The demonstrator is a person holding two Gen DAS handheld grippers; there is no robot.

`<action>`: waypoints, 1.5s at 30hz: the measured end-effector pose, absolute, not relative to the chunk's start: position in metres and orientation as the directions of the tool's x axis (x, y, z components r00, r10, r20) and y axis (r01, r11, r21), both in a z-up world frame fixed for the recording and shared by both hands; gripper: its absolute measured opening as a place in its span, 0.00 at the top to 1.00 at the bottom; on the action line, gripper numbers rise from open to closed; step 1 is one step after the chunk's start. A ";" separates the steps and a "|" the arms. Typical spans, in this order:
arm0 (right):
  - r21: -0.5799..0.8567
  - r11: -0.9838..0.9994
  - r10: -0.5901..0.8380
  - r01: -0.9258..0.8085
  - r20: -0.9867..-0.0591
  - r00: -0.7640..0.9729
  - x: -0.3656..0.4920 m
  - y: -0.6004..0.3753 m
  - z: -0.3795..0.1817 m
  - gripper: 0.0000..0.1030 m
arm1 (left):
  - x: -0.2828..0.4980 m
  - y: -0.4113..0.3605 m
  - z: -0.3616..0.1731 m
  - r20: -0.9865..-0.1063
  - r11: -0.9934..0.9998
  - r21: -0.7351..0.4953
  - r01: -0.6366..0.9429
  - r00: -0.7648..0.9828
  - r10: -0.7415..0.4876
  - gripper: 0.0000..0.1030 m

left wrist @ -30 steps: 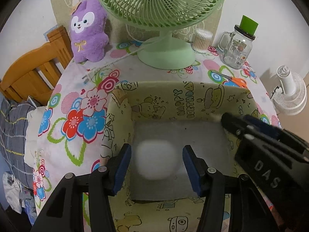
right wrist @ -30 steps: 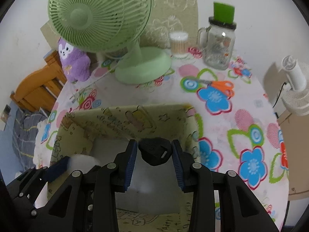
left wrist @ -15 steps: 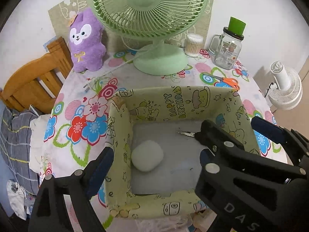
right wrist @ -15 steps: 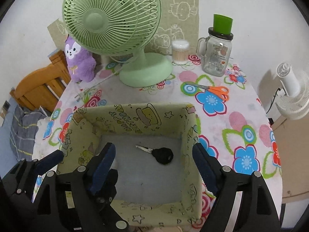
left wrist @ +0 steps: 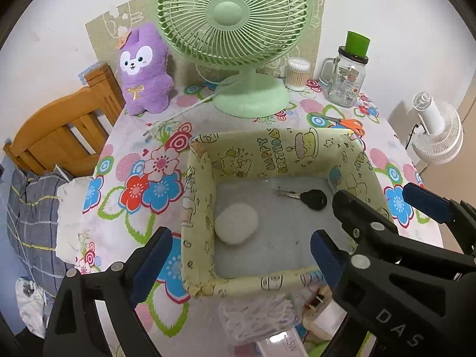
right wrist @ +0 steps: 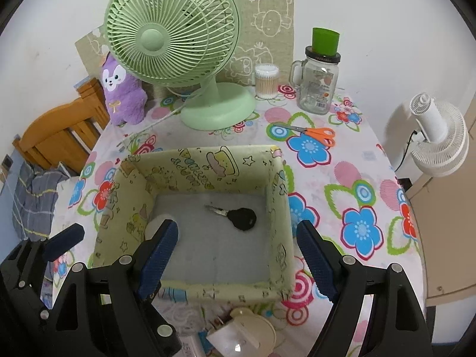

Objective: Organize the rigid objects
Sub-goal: 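Withdraw both tools from the box toward the remote and chargers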

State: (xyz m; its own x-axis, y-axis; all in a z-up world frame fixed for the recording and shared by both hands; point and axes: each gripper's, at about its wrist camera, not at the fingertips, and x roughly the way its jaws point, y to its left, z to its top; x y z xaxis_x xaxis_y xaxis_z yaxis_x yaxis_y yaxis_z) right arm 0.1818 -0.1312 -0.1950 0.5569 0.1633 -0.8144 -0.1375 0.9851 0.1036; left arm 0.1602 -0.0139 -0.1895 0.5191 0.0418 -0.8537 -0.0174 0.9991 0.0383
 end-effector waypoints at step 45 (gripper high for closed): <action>-0.009 0.968 0.135 -0.251 -0.824 0.550 0.097 -0.156 -0.206 0.18 | 0.079 -0.033 -0.204 -0.859 0.987 0.080 0.138 0.512 -0.002 0.01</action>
